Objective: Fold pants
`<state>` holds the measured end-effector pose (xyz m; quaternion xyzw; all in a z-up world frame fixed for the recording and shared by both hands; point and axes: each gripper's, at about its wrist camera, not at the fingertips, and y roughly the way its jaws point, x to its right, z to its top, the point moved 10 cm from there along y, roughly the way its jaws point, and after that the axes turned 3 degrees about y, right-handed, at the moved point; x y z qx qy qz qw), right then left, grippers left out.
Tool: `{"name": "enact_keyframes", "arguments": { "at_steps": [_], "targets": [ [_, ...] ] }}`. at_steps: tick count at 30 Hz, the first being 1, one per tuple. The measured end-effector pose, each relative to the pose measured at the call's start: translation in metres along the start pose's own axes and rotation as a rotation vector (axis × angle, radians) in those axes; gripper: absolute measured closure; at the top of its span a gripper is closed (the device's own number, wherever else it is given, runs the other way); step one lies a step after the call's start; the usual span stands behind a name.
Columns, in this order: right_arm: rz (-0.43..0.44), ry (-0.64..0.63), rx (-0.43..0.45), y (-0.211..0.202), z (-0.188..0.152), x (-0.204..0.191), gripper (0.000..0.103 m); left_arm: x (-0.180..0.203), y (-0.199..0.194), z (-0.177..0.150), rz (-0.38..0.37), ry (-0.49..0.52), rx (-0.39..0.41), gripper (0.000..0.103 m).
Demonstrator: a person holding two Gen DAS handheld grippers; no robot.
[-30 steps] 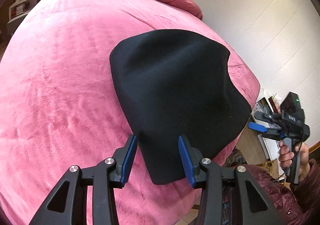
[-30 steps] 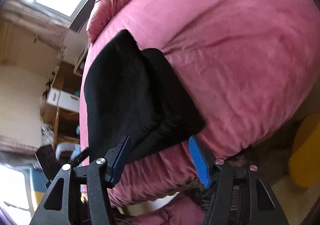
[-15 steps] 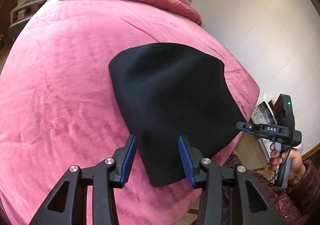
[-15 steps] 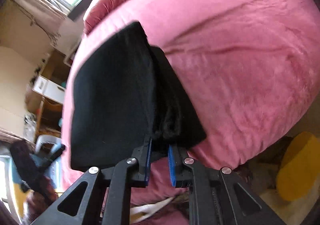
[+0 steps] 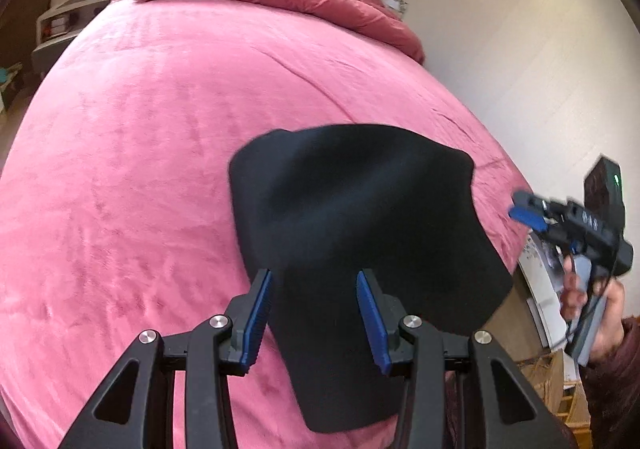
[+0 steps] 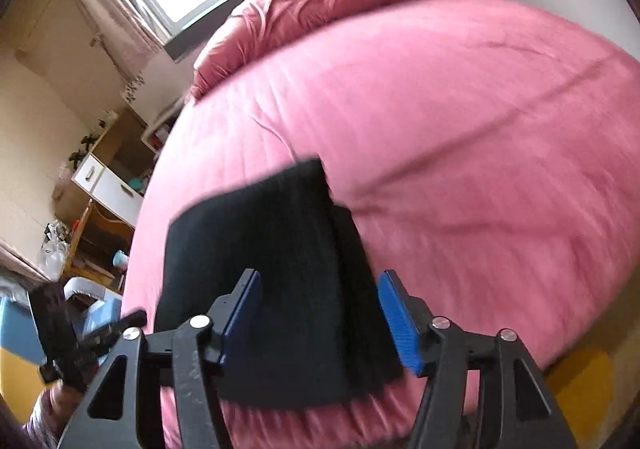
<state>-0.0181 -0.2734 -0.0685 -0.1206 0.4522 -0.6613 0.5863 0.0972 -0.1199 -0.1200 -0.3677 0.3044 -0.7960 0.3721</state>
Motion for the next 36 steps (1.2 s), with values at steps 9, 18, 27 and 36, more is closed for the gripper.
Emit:
{"name": "enact_keyframes", "arguments": {
  "at_steps": [9, 18, 27, 36],
  "targets": [
    [0.037, 0.004, -0.100, 0.081, 0.014, -0.013, 0.063, -0.033, 0.017, 0.021, -0.001, -0.102, -0.021, 0.050],
    [0.004, -0.130, -0.044, 0.063, 0.014, -0.021, 0.084, -0.053, 0.058, 0.044, -0.126, -0.240, -0.085, 0.050],
    [-0.038, -0.168, -0.044, 0.067, 0.015, -0.023, 0.085, -0.057, 0.068, 0.057, -0.211, -0.272, -0.056, 0.063],
    [-0.169, -0.086, -0.117, 0.120, 0.011, 0.005, 0.081, -0.054, 0.057, 0.051, 0.044, -0.157, 0.055, 0.081]
  ]
}}
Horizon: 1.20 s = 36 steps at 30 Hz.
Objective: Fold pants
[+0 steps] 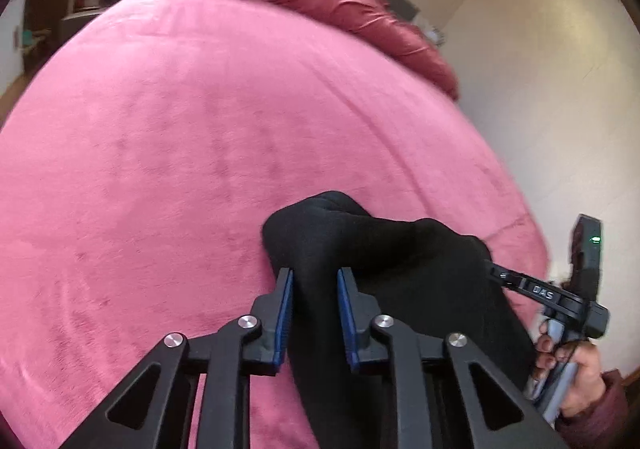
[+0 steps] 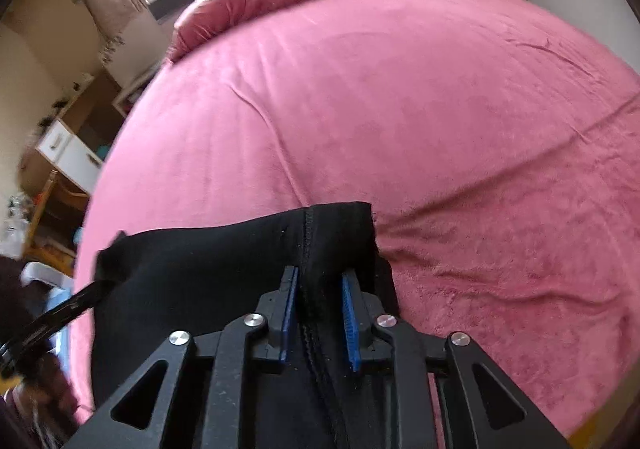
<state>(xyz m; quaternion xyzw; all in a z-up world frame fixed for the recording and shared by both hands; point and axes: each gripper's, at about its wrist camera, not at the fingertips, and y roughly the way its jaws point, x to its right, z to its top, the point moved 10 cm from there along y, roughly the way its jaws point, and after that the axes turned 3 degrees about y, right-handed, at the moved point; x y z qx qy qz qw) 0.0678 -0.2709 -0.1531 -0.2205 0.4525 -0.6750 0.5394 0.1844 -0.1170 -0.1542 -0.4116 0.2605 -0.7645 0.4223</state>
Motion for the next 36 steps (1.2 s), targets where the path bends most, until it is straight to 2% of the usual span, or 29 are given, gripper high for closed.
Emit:
{"name": "enact_keyframes", "arguments": {
  "at_steps": [4, 5, 6, 7, 8, 11, 14, 16, 21, 25, 36],
  "targets": [
    [-0.030, -0.026, 0.010, 0.000, 0.003, -0.002, 0.078, -0.002, 0.008, 0.001, 0.067, -0.001, -0.035, 0.078],
    [-0.030, -0.029, 0.013, -0.003, 0.002, -0.002, 0.072, 0.000, 0.009, 0.003, 0.073, 0.002, -0.037, 0.078],
    [-0.052, -0.037, 0.023, -0.008, 0.003, 0.001, 0.060, 0.002, 0.004, 0.005, 0.073, 0.009, -0.026, 0.076],
    [-0.063, -0.038, 0.030, -0.011, 0.002, 0.003, 0.054, 0.002, 0.007, 0.006, 0.092, 0.017, -0.015, 0.072],
    [-0.065, -0.034, 0.040, -0.018, 0.002, 0.005, 0.047, 0.002, 0.003, 0.007, 0.118, 0.027, -0.006, 0.071],
    [-0.064, -0.036, 0.078, -0.039, 0.001, 0.009, 0.047, 0.007, -0.012, 0.004, 0.113, 0.050, 0.024, 0.071],
    [-0.045, -0.072, 0.103, -0.057, -0.006, -0.002, 0.047, 0.017, -0.030, -0.007, 0.125, 0.121, 0.050, 0.071],
    [0.006, -0.111, 0.094, -0.062, -0.015, -0.019, 0.047, 0.024, -0.038, -0.015, 0.146, 0.162, 0.056, 0.071],
    [0.053, -0.233, 0.045, -0.060, -0.047, -0.057, 0.049, 0.039, -0.047, -0.042, 0.155, 0.221, 0.041, 0.070],
    [0.048, -0.279, -0.003, -0.053, -0.073, -0.067, 0.049, 0.049, -0.051, -0.064, 0.152, 0.259, 0.028, 0.069],
    [-0.022, -0.300, -0.061, -0.056, -0.122, -0.046, 0.050, 0.066, -0.058, -0.094, 0.147, 0.317, 0.010, 0.067]
  ]
}}
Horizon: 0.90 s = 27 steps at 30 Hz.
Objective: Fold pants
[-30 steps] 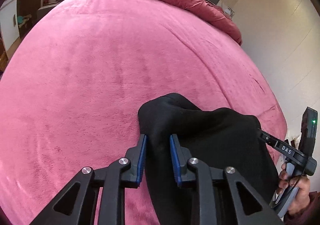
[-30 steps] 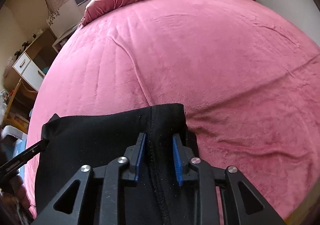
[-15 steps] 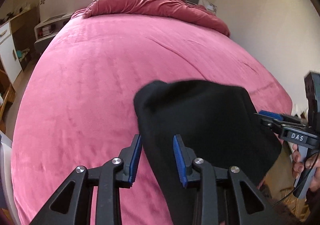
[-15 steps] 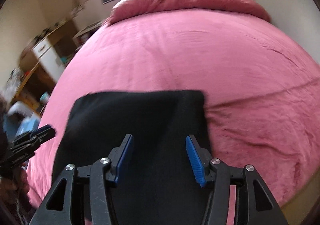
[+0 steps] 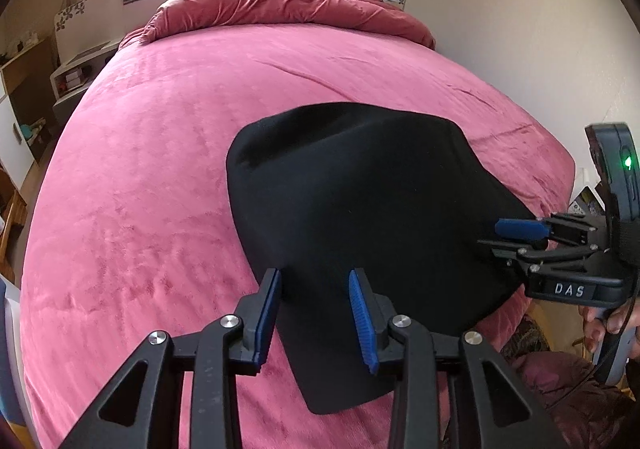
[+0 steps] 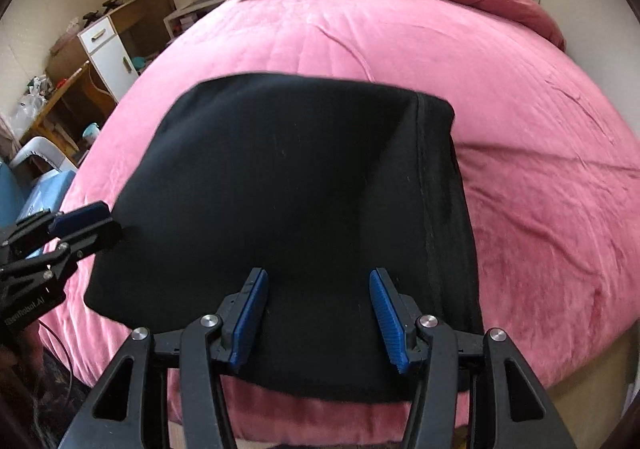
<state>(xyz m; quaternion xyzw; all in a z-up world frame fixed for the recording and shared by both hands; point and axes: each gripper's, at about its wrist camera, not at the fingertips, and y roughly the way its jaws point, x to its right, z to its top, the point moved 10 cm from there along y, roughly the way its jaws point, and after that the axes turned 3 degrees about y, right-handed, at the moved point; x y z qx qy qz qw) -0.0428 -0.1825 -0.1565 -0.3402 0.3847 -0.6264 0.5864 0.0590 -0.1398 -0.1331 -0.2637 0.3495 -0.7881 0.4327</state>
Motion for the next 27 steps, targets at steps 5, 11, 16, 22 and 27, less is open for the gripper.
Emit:
{"name": "enact_keyframes", "arguments": {
  "at_steps": [5, 11, 16, 22, 27],
  "targets": [
    [-0.008, 0.002, -0.014, 0.000, -0.022, 0.006, 0.050, 0.005, 0.003, -0.007, 0.005, 0.017, -0.013, 0.067],
    [-0.018, 0.014, -0.007, -0.011, -0.034, 0.013, 0.051, 0.006, 0.004, -0.009, 0.008, 0.019, -0.014, 0.067],
    [0.001, 0.042, 0.010, -0.020, -0.031, 0.020, 0.051, -0.002, -0.004, -0.004, -0.048, -0.050, 0.016, 0.049],
    [0.058, 0.204, 0.101, -0.031, -0.008, 0.067, 0.021, -0.037, 0.010, 0.003, -0.178, -0.233, -0.022, 0.017],
    [0.198, 0.295, 0.013, 0.008, 0.004, 0.096, 0.013, -0.040, 0.047, 0.010, -0.289, -0.311, -0.098, 0.017]
  ]
}}
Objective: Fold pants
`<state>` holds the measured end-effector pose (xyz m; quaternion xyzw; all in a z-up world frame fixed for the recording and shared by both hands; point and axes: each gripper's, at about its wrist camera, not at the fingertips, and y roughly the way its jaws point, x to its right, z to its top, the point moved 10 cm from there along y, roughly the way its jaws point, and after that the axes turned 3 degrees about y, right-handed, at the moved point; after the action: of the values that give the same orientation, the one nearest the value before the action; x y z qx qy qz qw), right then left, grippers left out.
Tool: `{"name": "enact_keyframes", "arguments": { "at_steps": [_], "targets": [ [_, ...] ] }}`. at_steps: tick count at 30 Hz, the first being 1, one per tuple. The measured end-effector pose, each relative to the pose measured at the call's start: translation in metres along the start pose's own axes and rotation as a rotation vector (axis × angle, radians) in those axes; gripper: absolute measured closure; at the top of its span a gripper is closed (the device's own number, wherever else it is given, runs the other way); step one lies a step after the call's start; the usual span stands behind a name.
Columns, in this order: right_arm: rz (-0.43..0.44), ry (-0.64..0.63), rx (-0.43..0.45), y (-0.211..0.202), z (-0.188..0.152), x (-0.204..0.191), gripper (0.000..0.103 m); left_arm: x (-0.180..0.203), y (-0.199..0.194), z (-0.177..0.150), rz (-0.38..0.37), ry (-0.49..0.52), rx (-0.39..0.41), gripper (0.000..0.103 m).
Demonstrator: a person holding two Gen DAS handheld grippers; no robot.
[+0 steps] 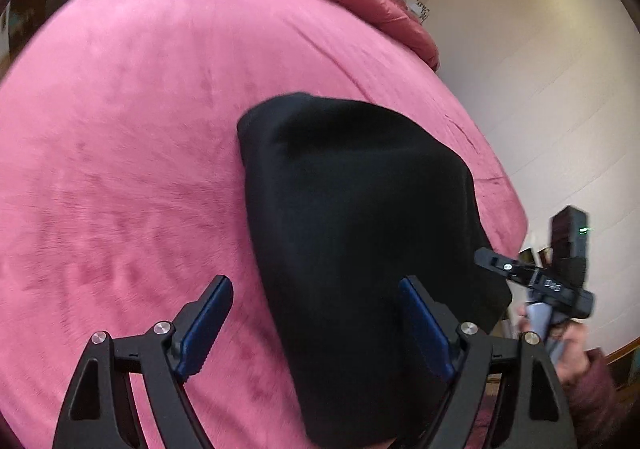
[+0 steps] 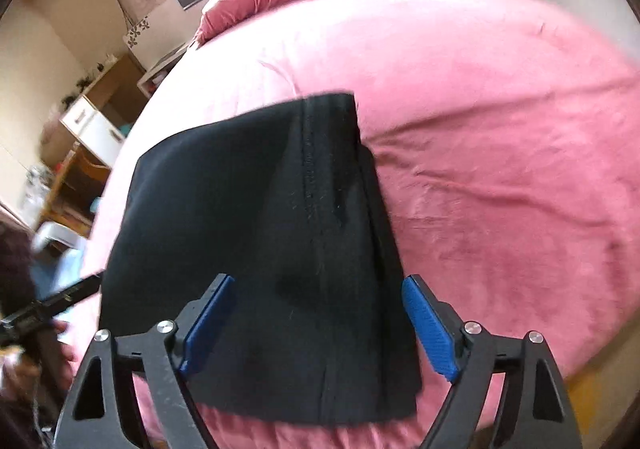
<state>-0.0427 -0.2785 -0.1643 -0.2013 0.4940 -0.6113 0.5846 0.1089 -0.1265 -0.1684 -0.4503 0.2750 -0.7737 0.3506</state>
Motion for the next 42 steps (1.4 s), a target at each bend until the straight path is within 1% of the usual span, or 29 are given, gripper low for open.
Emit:
{"name": "enact_keyframes", "arguments": {
  "at_steps": [1, 2, 3, 4, 5, 6, 7, 8, 9, 10, 11, 15, 17, 20, 21, 23, 24, 26, 27, 28, 29, 30, 31, 32, 35, 36, 37, 39, 42],
  "targets": [
    [-0.007, 0.008, -0.011, 0.007, 0.003, 0.006, 0.012, -0.003, 0.008, 0.002, -0.011, -0.024, -0.017, 0.019],
    [0.014, 0.018, -0.036, 0.015, 0.004, 0.009, 0.012, -0.003, 0.013, 0.002, -0.027, -0.043, -0.031, 0.021],
    [0.082, 0.041, -0.084, 0.026, 0.003, 0.010, 0.012, -0.002, 0.020, 0.002, -0.064, -0.067, -0.052, 0.029],
    [0.103, 0.048, -0.108, 0.032, 0.003, 0.011, 0.012, 0.000, 0.027, 0.000, -0.109, -0.089, -0.080, 0.040],
    [0.121, 0.037, -0.122, 0.036, 0.002, 0.010, 0.017, 0.001, 0.029, 0.000, -0.122, -0.090, -0.081, 0.041],
    [0.138, 0.019, -0.134, 0.038, 0.001, 0.007, 0.026, 0.007, 0.027, 0.001, -0.143, -0.064, -0.065, 0.047],
    [0.151, 0.009, -0.144, 0.038, 0.001, 0.004, 0.032, 0.013, 0.022, 0.004, -0.157, -0.025, -0.040, 0.056],
    [0.169, -0.011, -0.144, 0.033, 0.000, -0.001, 0.048, 0.018, 0.017, 0.007, -0.171, -0.007, -0.022, 0.057],
    [0.176, -0.034, -0.135, 0.027, 0.001, -0.007, 0.054, 0.023, 0.013, 0.010, -0.195, 0.000, -0.010, 0.057],
    [0.183, -0.051, -0.130, 0.022, 0.001, -0.012, 0.055, 0.029, 0.004, 0.015, -0.217, 0.009, 0.010, 0.057],
    [0.196, -0.072, -0.120, 0.015, 0.003, -0.021, 0.057, 0.031, -0.005, 0.021, -0.219, 0.019, 0.034, 0.057],
    [0.282, -0.120, -0.059, 0.000, 0.024, -0.061, 0.058, 0.022, -0.046, 0.060, -0.207, 0.047, 0.144, 0.057],
    [0.327, -0.117, -0.038, 0.005, 0.046, -0.082, 0.058, 0.001, -0.061, 0.084, -0.170, 0.042, 0.184, 0.057],
    [0.355, -0.123, -0.036, 0.031, 0.080, -0.114, 0.057, -0.042, -0.066, 0.117, -0.047, 0.039, 0.194, 0.055],
    [0.351, -0.124, -0.044, 0.044, 0.089, -0.124, 0.057, -0.062, -0.062, 0.129, 0.018, 0.035, 0.187, 0.054],
    [0.321, -0.139, -0.059, 0.074, 0.105, -0.141, 0.057, -0.089, -0.052, 0.144, 0.089, 0.021, 0.156, 0.049],
    [0.292, -0.143, -0.072, 0.093, 0.113, -0.150, 0.057, -0.104, -0.047, 0.150, 0.141, 0.011, 0.145, 0.049],
    [0.250, -0.160, -0.098, 0.123, 0.122, -0.160, 0.057, -0.133, -0.035, 0.154, 0.231, -0.006, 0.097, 0.046],
    [0.211, -0.165, -0.108, 0.137, 0.131, -0.157, 0.054, -0.143, -0.034, 0.153, 0.256, -0.017, 0.086, 0.042],
    [0.168, -0.171, -0.119, 0.146, 0.134, -0.152, 0.051, -0.147, -0.035, 0.150, 0.261, -0.026, 0.094, 0.040],
    [0.154, -0.180, -0.132, 0.151, 0.133, -0.148, 0.046, -0.146, -0.040, 0.146, 0.271, -0.014, 0.119, 0.039],
    [0.144, -0.184, -0.125, 0.150, 0.133, -0.144, 0.038, -0.146, -0.044, 0.142, 0.309, 0.001, 0.141, 0.035],
    [0.131, -0.187, -0.109, 0.146, 0.133, -0.140, 0.034, -0.146, -0.053, 0.134, 0.354, 0.009, 0.161, 0.031],
    [0.114, -0.188, -0.089, 0.140, 0.134, -0.137, 0.029, -0.144, -0.058, 0.129, 0.372, 0.011, 0.184, 0.031],
    [0.023, -0.206, 0.020, 0.111, 0.139, -0.123, 0.026, -0.132, -0.071, 0.116, 0.446, 0.004, 0.239, 0.028],
    [-0.008, -0.225, 0.064, 0.097, 0.137, -0.123, 0.024, -0.126, -0.077, 0.110, 0.453, -0.011, 0.259, 0.027],
    [-0.022, -0.238, 0.086, 0.089, 0.138, -0.125, 0.024, -0.128, -0.084, 0.108, 0.459, -0.019, 0.275, 0.027],
    [-0.051, -0.263, 0.129, 0.067, 0.125, -0.125, 0.022, -0.122, -0.092, 0.100, 0.490, -0.025, 0.291, 0.027],
    [-0.099, -0.298, 0.172, 0.050, 0.111, -0.141, 0.021, -0.113, -0.104, 0.099, 0.533, -0.017, 0.325, 0.027]
  ]
}}
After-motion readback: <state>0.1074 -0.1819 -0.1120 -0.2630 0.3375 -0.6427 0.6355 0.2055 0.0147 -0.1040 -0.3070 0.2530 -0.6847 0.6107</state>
